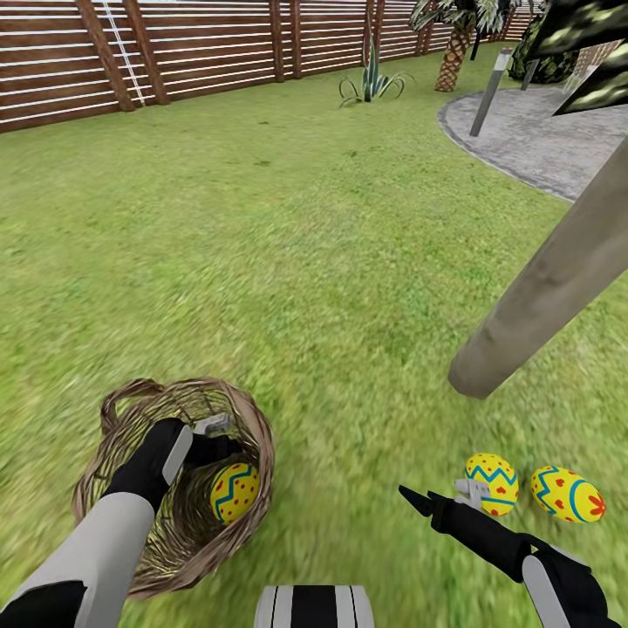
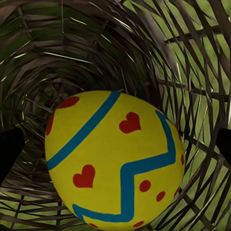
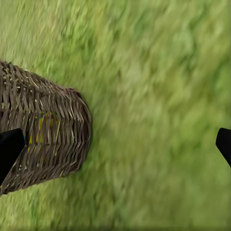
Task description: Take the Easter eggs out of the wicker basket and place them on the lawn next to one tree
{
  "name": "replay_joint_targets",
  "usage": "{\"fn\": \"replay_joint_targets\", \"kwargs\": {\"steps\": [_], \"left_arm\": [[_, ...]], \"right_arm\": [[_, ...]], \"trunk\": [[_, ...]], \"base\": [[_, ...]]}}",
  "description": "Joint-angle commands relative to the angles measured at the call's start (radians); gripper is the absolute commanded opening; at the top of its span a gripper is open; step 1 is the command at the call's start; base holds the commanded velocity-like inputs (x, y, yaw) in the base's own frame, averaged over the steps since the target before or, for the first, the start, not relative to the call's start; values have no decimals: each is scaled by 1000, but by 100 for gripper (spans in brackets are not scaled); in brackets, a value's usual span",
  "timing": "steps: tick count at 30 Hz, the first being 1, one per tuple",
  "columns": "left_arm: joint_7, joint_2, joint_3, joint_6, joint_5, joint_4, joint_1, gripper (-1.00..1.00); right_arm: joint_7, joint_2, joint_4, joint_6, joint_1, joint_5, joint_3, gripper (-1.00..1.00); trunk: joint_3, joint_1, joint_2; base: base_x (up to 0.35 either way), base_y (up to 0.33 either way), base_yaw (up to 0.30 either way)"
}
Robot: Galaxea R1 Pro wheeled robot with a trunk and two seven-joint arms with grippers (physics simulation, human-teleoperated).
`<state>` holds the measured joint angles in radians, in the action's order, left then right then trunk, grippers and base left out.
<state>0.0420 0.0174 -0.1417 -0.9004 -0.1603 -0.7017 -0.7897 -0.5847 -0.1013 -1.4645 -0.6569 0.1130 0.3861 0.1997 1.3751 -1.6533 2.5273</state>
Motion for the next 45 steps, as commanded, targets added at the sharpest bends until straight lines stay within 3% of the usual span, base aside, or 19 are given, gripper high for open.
{"fn": "replay_joint_targets", "kwargs": {"steps": [1,10,20,24,34,40,45], "left_arm": [[3,0,-3,-5,-1,0,0,100],[39,1,-4,-5,0,-2,0,100],[45,1,-4,-5,-1,-2,0,100],[45,1,-4,-5,-1,-2,0,100],[45,2,-4,-5,-1,-3,0,100],[45,12,-5,-6,-2,-3,-1,100],[41,25,-7,-7,-2,2,-1,100]], "right_arm": [[-1,0,0,-7,0,5,1,100],[-4,0,-2,-7,0,5,1,100],[-7,-1,-3,-6,0,5,5,100],[-11,-1,-6,-6,0,5,5,100],[-15,-1,-17,-6,0,8,4,100],[-15,-1,-17,-6,0,8,4,100],[-15,-1,-17,-6,0,8,4,100]], "trunk": [[1,0,0],[1,0,0],[12,-1,1],[28,-3,2],[28,-3,2],[51,-6,3],[51,-6,3]], "base": [[0,0,0],[0,0,0],[0,0,0],[0,0,0],[0,0,0],[0,0,0],[0,0,0]]}}
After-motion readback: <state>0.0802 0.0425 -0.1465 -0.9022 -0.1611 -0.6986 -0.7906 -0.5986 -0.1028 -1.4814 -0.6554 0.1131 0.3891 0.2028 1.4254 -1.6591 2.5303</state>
